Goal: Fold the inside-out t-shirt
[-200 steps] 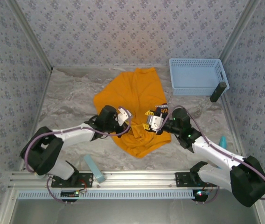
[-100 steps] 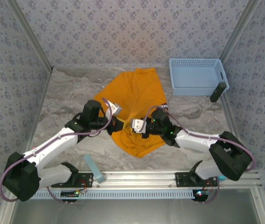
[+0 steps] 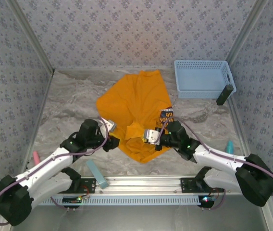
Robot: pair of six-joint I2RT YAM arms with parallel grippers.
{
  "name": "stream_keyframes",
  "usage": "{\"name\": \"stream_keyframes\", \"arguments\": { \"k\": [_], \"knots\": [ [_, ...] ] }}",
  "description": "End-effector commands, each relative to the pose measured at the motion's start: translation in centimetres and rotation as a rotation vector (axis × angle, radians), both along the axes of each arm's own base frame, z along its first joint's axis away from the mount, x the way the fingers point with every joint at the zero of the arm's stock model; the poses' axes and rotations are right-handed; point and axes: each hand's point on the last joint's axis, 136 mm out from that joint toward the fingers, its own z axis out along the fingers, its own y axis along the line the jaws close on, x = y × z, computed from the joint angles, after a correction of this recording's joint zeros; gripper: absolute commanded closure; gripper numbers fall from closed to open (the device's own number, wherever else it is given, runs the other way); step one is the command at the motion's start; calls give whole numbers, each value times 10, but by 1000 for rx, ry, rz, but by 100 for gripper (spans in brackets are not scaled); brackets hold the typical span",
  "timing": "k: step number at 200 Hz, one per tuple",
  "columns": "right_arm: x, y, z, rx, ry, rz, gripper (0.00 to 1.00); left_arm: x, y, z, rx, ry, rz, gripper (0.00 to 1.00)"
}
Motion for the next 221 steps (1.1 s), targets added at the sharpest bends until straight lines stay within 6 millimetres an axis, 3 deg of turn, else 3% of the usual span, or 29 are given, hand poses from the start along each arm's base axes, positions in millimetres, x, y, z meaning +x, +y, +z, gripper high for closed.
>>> {"name": "stream_keyframes", "arguments": {
  "k": [1,27,67,85,129,170,193,221],
  "knots": [
    [1,10,15,48,36,33,100,-5,-22,28,-38,-172,-119,52],
    [3,16,18,64,44,53,100,-12,-40,25,-10,-231,-198,42],
    [-8,20,21,73,43,128,100,16,-44,23,132,-358,-149,39],
    [-15,20,22,71,48,163,100,26,-45,22,173,-424,-152,42],
    [-21,18,25,70,41,204,100,37,-49,13,231,-476,-190,60],
    [-23,16,25,71,33,227,100,26,-66,7,193,-530,-302,62],
    [-26,17,22,57,27,247,100,26,-75,15,164,-573,-341,69],
    [-25,16,25,68,9,241,100,14,-89,14,129,-600,-461,65]
  ]
}}
